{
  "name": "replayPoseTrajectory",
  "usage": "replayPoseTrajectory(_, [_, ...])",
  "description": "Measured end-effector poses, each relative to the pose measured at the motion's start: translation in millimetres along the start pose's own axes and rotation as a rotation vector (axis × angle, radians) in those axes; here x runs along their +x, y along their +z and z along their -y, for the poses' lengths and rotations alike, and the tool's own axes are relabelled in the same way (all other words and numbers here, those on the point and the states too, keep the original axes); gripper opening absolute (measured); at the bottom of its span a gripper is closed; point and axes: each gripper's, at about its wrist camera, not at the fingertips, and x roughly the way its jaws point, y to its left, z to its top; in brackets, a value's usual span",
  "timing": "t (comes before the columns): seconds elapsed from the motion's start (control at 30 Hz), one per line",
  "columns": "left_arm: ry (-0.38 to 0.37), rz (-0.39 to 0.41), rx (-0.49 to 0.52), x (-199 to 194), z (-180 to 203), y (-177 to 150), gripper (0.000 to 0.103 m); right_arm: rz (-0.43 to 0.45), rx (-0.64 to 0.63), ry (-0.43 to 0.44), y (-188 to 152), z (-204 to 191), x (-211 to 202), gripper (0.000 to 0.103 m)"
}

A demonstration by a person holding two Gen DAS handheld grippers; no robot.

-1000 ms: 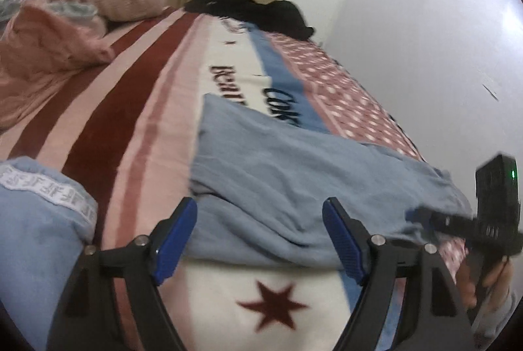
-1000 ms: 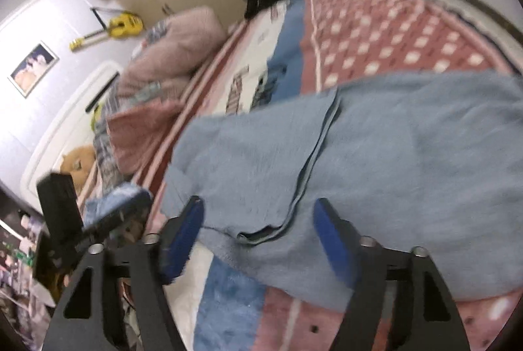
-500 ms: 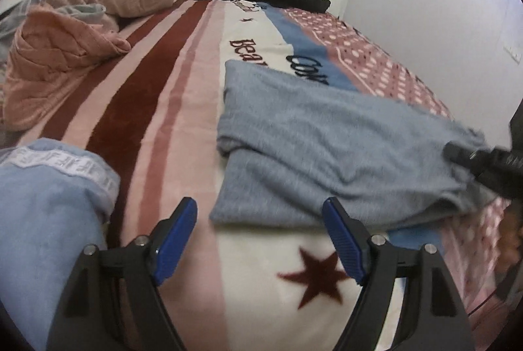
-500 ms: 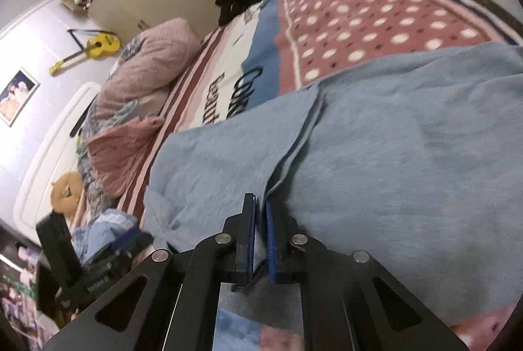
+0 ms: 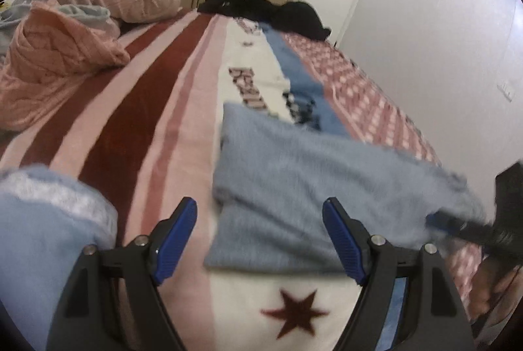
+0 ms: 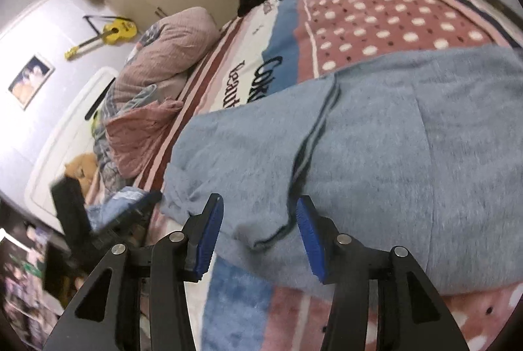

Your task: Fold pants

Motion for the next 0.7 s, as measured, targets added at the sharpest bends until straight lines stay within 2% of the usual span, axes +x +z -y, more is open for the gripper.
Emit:
replayPoseTrajectory(0.07, [-0.013, -0.023, -0.013, 7.5, 1.1, 8.8, 0.076, -0.011, -0.02, -0.033, 1.5, -1.9, 3.7, 0.043])
replayPoseTrajectory(0.13, [0.036, -0.059, -0.014, 22.8, 2.9, 14.0, 0.076, -0.028, -0.006, -0.056, 1.9, 3.5, 8.8, 0.043])
replayPoseTrajectory(0.23, [0.09, -0.112, -0.009, 51.7, 1.4, 12.6, 0.076, -0.063, 0.037, 0.018, 1.5, 11.1, 19.5, 0.043])
replayPoseTrajectory(0.27, [0.101, -0.131, -0.018, 60.1, -0.8, 9.3, 0.072, -0.068, 0.048, 0.04, 2.0, 12.2, 23.2, 0.043])
replayPoseTrajectory(0.3, [0.101, -0.144, -0.026, 65.1, -2.3, 6.0, 0.061, -0.069, 0.056, 0.051, 2.4, 12.8, 26.8, 0.043])
replayPoseTrajectory(0.33, [0.096, -0.161, -0.033, 69.4, -3.3, 1.5, 0.059, -0.066, 0.061, 0.055, 2.5, 13.0, 30.4, 0.037])
replayPoseTrajectory(0.37, [0.102, -0.161, -0.03, 69.2, -3.4, -1.8, 0.059, -0.063, 0.058, 0.052, 2.5, 12.2, 33.7, 0.013])
replayPoseTrajectory(0.4, [0.101, -0.155, -0.019, 66.9, -2.2, -4.8, 0.059, -0.062, 0.048, 0.041, 2.1, 10.4, 35.3, 0.003])
replayPoseTrajectory(0.53, [0.107, -0.139, 0.012, 52.0, 5.2, -9.8, 0.059, -0.056, 0.021, -0.051, -2.8, 10.4, 30.0, 0.002])
replayPoseTrajectory(0.63, [0.094, -0.086, 0.023, 30.9, 15.4, -9.4, 0.067, -0.052, 0.047, -0.067, -2.4, 16.5, 17.0, 0.003])
replayPoseTrajectory(0.7, [0.069, -0.053, 0.025, 19.1, 23.4, -8.9, 0.073, -0.035, 0.077, -0.083, 0.3, 23.6, -2.4, 0.015])
